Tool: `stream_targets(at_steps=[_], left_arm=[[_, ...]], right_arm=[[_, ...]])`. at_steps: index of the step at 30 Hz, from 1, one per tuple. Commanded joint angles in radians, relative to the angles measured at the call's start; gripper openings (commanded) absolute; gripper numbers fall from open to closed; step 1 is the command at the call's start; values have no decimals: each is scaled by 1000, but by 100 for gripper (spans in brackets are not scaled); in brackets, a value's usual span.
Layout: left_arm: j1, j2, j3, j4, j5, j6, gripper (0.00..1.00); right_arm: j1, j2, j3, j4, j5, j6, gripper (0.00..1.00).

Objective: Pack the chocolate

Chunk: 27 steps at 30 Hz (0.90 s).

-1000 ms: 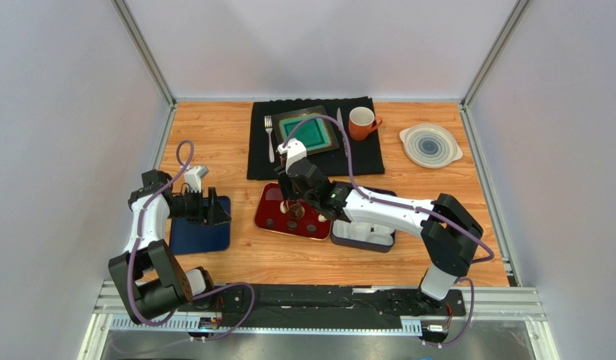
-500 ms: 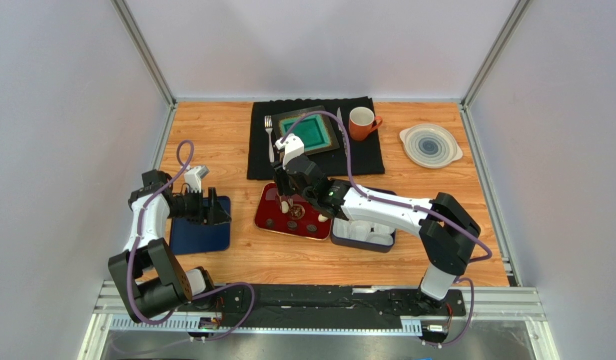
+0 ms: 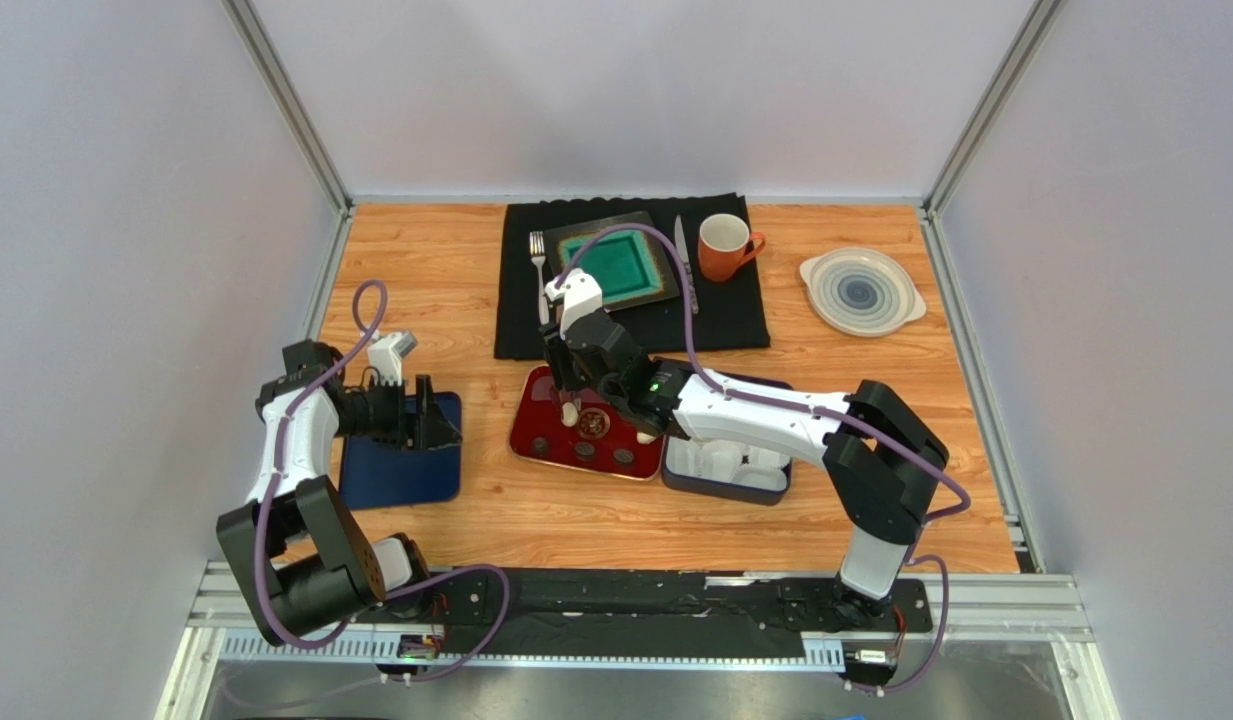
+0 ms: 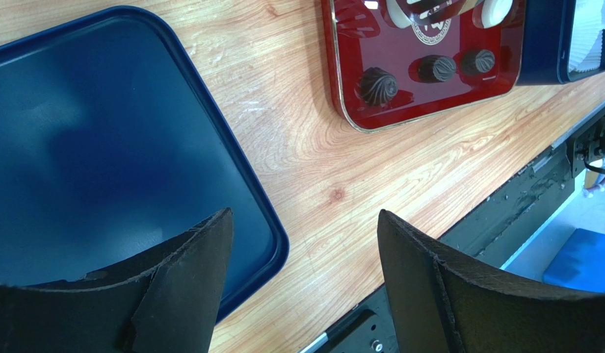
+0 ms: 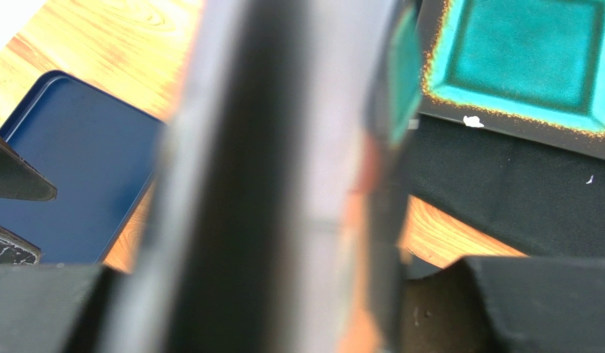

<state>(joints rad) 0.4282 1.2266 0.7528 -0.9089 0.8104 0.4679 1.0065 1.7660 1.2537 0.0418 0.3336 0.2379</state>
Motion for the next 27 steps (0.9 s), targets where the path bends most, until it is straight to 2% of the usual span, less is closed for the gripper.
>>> stream_targets(at_steps=[1,12,20,27], left_arm=[[11,5,20,-2,32,37,80],[17,5,22,-5,32,41,80],[18,5,23,-8,36,43,80],[21,2,23,-10,36,48,80]], right_arm=[[-2,-7,27,50,25,-11,41],[-2,-8,4,18,19,1,41],[1,-14,6,1,27,3,47],[9,-13,3,0,27,12,47]])
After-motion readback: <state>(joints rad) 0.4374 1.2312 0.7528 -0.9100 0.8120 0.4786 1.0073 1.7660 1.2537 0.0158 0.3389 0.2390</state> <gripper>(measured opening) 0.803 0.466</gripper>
